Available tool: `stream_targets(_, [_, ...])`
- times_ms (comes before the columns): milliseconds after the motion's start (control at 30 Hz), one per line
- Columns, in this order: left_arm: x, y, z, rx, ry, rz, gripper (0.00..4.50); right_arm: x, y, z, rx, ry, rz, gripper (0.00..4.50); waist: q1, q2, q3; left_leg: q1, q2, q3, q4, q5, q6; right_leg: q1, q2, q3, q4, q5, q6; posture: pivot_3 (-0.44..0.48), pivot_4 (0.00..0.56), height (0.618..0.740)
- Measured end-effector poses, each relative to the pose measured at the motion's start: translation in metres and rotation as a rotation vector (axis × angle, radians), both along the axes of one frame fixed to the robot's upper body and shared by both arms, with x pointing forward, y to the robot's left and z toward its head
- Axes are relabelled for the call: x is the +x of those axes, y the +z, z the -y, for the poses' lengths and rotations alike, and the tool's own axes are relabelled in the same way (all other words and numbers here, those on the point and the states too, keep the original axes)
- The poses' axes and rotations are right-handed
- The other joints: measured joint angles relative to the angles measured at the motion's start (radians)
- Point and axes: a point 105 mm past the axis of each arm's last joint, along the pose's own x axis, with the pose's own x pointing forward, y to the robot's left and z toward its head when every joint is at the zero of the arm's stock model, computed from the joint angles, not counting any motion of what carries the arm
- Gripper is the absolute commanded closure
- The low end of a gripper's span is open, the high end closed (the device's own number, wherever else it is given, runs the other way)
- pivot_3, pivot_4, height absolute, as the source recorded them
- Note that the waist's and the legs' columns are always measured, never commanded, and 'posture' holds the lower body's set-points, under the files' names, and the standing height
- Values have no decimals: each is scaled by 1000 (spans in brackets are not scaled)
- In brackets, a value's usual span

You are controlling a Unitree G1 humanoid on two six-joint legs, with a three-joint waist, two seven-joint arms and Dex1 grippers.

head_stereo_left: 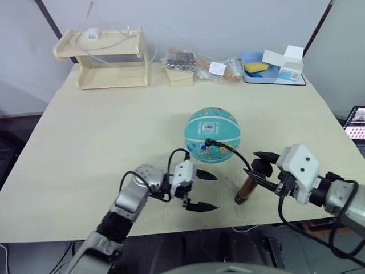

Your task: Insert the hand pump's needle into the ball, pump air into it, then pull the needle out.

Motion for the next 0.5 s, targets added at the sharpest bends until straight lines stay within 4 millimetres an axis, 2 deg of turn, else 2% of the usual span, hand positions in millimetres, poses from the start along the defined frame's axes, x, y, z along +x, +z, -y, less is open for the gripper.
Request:
stream_targets(100, [-4, 18, -10, -42, 13, 4, 0, 0, 4, 0, -31, 29, -18, 2581, 0, 3, 4, -2, 0, 3, 1, 0, 0, -1, 0, 0, 0, 0, 0, 0, 150, 740])
stream_targets(200, [-11, 47, -30, -86, 23, 1, 0, 2, 19, 2, -117, 78, 13, 2581, -4, 5, 13, -2, 0, 5, 2, 0, 0, -3, 0, 2, 3, 0, 1, 0, 150, 740])
stream_targets(300, [-17, 72, -42, -110, 29, 2, 0, 3, 27, 3, -168, 112, 22, 2581, 3, 6, 15, -2, 0, 5, 3, 0, -1, -5, 0, 2, 7, 0, 1, 0, 150, 740])
stream_targets(433, [-30, 88, -54, -113, 29, -63, 0, 5, 37, 4, -250, 164, 40, 2581, -1, 8, 19, -13, 0, 5, 10, 4, -6, -16, 0, 3, 16, 0, 1, 0, 150, 740])
stream_targets(500, [-39, 99, -61, -112, 32, -74, 0, 7, 42, 6, -324, 194, 48, 2581, -4, 11, 21, -13, 0, 6, 11, 4, -7, -17, 1, 5, 17, 0, 1, 0, 150, 740])
